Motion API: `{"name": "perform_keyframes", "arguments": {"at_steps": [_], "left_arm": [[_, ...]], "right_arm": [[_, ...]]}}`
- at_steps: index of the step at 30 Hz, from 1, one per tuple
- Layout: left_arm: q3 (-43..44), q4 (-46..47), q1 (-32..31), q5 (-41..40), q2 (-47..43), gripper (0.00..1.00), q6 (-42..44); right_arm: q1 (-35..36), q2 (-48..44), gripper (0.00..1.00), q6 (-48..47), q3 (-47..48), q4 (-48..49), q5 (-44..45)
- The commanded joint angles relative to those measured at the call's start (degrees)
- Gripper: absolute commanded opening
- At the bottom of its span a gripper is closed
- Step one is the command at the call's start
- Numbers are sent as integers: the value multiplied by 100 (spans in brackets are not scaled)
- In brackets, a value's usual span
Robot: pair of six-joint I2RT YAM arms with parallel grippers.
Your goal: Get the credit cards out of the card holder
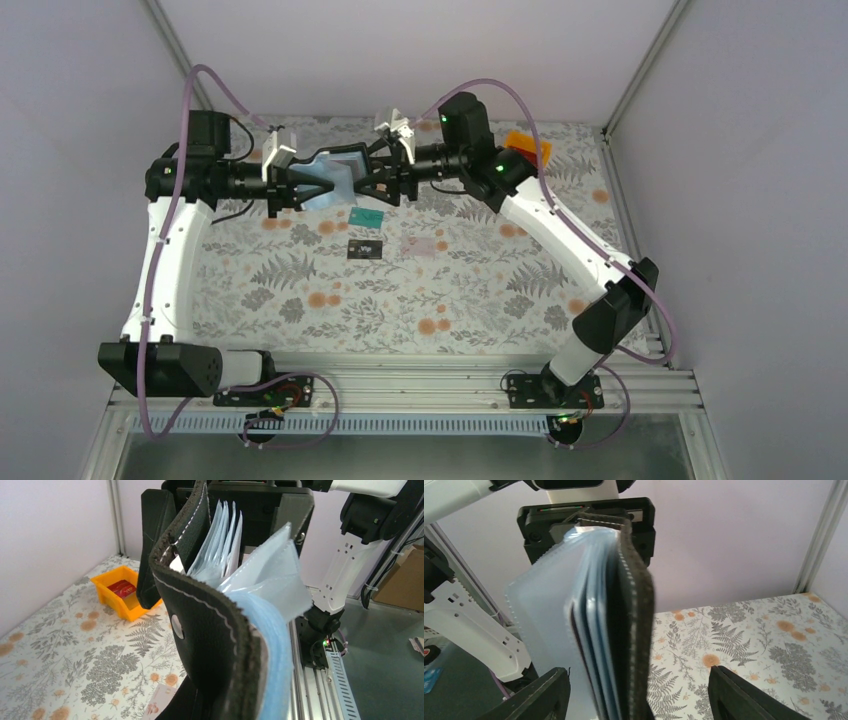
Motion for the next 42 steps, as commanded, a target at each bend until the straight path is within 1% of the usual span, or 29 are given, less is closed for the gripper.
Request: {"name": "perform_keyframes", "arguments": {"at_steps": [1, 3, 6, 7, 8, 9, 10, 12, 14, 15, 16, 18, 20, 21, 22, 24, 25, 27, 29, 32, 35, 38, 40, 42], "left_arm": [[-41, 188, -3, 262, -120, 2, 3], [-51, 190, -3, 265, -126, 2, 11], [-59, 264, -3, 209, -126, 2, -97], [-43, 312, -3, 172, -124, 3, -176], [-9, 339, -3, 117, -113, 9, -220], [67, 334, 5, 39, -102, 18, -249], [129, 332, 6, -42, -92, 31, -275], [227, 425, 21, -300, -84, 66, -441], [281, 679, 44, -863, -105, 99, -834], [303, 856, 60, -1304, -116, 100, -1090], [307, 1020, 62, -2004, -126, 100, -1328], [308, 1316, 67, -3152, -129, 100, -1729], [316, 1475, 66, -4080, -130, 100, -1922], [310, 1526, 67, -4390, -136, 100, -1972], [290, 1571, 67, -4591, -153, 100, -2005], [217, 1615, 68, -4633, -203, 100, -2023], [169, 1614, 67, -4512, -218, 100, -2017], [83, 1572, 67, -4106, -213, 100, -1966], [33, 1490, 67, -3550, -181, 100, -1902], [30, 1316, 63, -2629, -142, 100, -1773], [-26, 1297, 58, -2154, -178, 97, -1754], [-278, 1606, 58, -2159, -201, 96, -2078], [-485, 1946, 58, -2549, -163, 100, -2464], [-577, 2192, 58, -3061, -73, 100, -2800]], "right_arm": [[159, 19, 68, -14, 187, 46, -51], [169, 29, 52, 48, 189, 82, -24], [200, 30, 19, 283, 219, 233, 59], [212, 220, 9, 369, 266, 223, 176], [213, 324, 5, 426, 379, 124, 296], [214, 403, 4, 454, 526, -42, 419], [214, 466, 4, 481, 599, -142, 510], [214, 518, 4, 602, 669, -229, 762], [218, 558, 4, 911, 731, -288, 1374], [214, 595, 4, 1112, 788, -341, 1807], [216, 654, 4, 1357, 894, -441, 2306], [220, 872, 4, 1786, 1216, -869, 3553], [239, 1158, 4, 2111, 1632, -1465, 5326], [249, 1287, 4, 2192, 1764, -1789, 6146], [249, 1404, 4, 2199, 1868, -1979, 6875], [266, 1649, 4, 2187, 2113, -2385, 7850], [277, 1786, 4, 2182, 2260, -2576, 8156], [327, 1968, 4, 2185, 2465, -2813, 8466], [396, 1997, 4, 2144, 2481, -2771, 8410], [450, 1846, 4, 1984, 2335, -2471, 7550], [450, 1670, 4, 1918, 2147, -2106, 6535], [451, 1572, 4, 1924, 2124, -1777, 5245], [455, 1486, 4, 2059, 1992, -1416, 4151], [466, 1464, 4, 2310, 1872, -1072, 3454]]}}
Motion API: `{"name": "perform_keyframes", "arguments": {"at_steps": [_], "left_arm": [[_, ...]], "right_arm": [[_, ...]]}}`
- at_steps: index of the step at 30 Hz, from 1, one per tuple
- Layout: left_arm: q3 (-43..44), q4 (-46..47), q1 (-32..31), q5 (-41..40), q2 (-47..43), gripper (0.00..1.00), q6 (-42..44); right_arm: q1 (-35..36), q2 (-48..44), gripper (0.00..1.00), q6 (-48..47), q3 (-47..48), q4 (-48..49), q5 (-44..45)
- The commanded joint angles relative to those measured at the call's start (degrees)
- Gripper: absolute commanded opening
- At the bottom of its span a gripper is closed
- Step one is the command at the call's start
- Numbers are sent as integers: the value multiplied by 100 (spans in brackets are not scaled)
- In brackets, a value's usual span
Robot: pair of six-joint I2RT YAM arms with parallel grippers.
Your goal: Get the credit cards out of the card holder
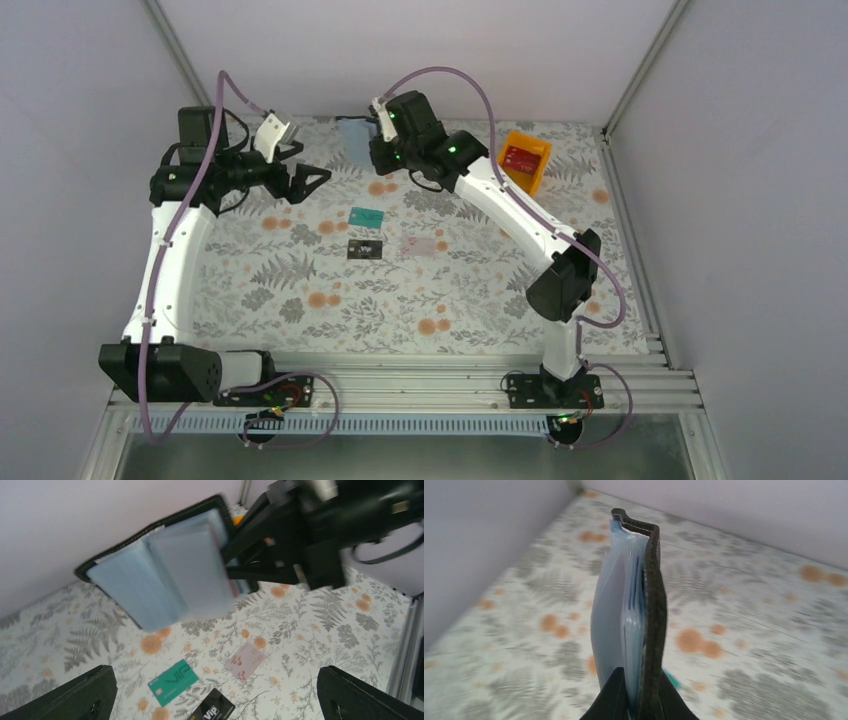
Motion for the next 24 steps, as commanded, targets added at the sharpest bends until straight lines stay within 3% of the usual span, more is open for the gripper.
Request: {"name": "perform_keyframes", "arguments": {"at_steps": [1, 6, 21, 24], "left_arm": [[-233, 575, 10, -611, 152, 100, -786], [-319, 716, 10, -95, 362, 100, -1011], [-428, 798, 10, -559, 427, 100, -982], [-466, 840, 15, -809, 403, 90, -976]], "right_arm": [[109, -311, 4, 434, -160, 1023, -2088], [249, -168, 4, 743, -62, 1151, -2126], [473, -207, 4, 475, 136, 1383, -2868], [466, -374, 4, 383, -11, 1509, -2949]]}}
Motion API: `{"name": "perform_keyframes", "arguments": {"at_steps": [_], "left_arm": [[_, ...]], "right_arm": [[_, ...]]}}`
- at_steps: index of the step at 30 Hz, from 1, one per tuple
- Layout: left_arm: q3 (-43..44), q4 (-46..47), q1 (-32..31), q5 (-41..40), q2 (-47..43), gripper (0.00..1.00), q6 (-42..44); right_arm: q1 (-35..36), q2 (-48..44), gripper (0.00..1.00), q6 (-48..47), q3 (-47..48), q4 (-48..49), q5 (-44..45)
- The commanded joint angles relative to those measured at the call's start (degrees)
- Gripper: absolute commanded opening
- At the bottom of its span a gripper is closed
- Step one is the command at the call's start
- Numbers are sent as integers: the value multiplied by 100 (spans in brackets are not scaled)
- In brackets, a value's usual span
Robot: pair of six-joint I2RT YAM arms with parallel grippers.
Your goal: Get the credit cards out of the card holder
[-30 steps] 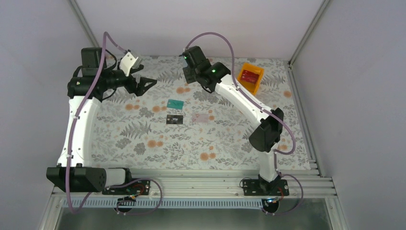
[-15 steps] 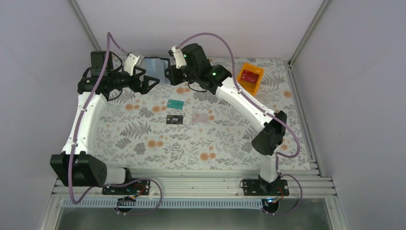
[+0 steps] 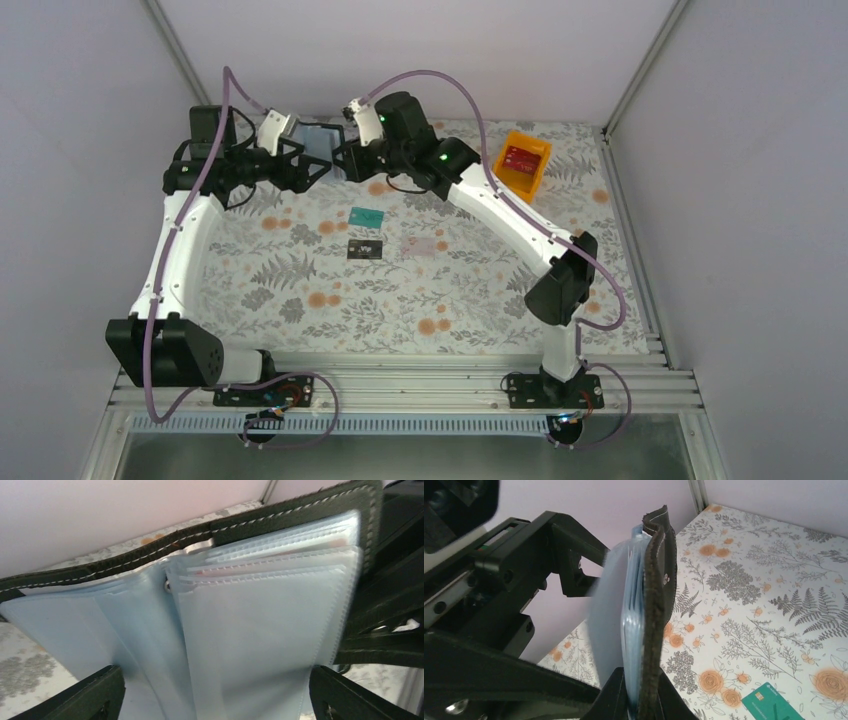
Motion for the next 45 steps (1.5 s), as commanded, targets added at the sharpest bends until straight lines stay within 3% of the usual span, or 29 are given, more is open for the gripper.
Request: {"name": "perform_keyframes", "arguments": {"at_steps": [1, 4, 14, 17, 25, 28, 36, 45], "left_arm": [[-92, 125, 11, -524, -13, 86, 15], [-71, 105, 21, -566, 18, 78, 27], [57, 41, 456, -596, -54, 72, 116], [118, -74, 559, -300, -75, 72, 208], [402, -426, 574, 148, -327, 86, 713], [587, -566, 567, 347, -391, 87, 834], [625, -840, 460, 2307, -201, 77, 1045], [356, -590, 256, 2491, 46, 58, 736]], "right_arm": [[116, -331, 4, -216, 23, 539, -696], [106, -411, 4, -356, 9, 581, -1097], [-349, -897, 4, -207, -620, 870, -1571], [-458, -917, 4, -91, -734, 776, -1156], [-488, -562, 4, 246, -423, 150, 291], [-441, -418, 4, 245, -241, -42, 884], [-161, -115, 4, 78, 61, -440, 1819], [-143, -284, 4, -663, -188, 219, 49]]}}
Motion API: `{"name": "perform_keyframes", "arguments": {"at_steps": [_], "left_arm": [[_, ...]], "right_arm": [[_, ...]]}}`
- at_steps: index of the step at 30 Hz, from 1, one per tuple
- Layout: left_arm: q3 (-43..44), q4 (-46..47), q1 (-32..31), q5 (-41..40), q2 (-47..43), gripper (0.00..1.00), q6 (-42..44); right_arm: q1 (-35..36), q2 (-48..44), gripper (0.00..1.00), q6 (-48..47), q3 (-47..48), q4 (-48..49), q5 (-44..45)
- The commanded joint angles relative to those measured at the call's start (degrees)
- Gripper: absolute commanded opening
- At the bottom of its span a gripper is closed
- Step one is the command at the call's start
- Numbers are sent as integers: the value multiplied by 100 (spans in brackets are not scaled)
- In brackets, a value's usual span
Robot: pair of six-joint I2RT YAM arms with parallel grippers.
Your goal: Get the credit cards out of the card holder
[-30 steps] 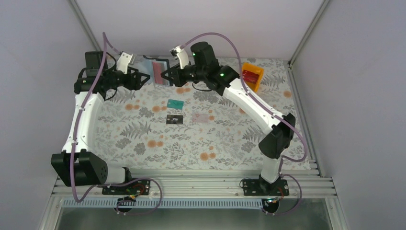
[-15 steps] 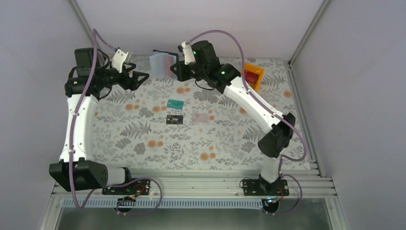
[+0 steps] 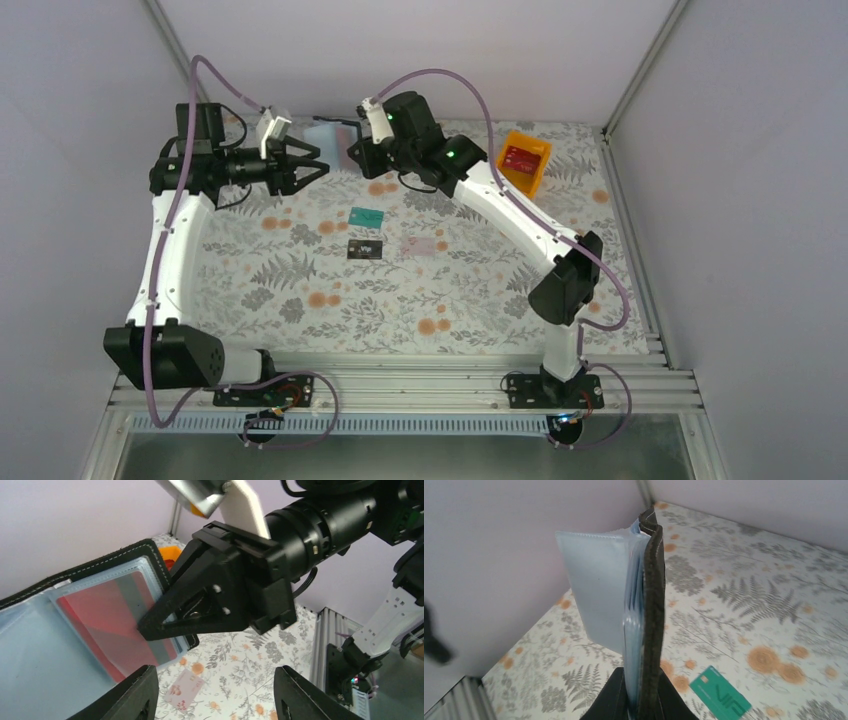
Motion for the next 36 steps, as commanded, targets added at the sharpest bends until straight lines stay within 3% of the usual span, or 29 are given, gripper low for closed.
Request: {"name": "perform_keyframes", "arguments": {"at_steps": [1, 16, 25, 36], "left_arm": [[-65, 80, 14, 272, 163, 55, -67], [-380, 296, 90, -99, -82, 48, -148], [-613, 328, 53, 379, -82, 47, -47], [-472, -87, -178, 1182, -135, 23, 523]], "right_arm": [[60, -242, 4, -597, -74, 618, -1055], [-155, -945, 4, -1701, -860, 1083, -3245], [-155, -1146, 4, -1865, -1310, 1542, -4247], [-148, -691, 4, -1193, -1064, 1853, -3738]]}}
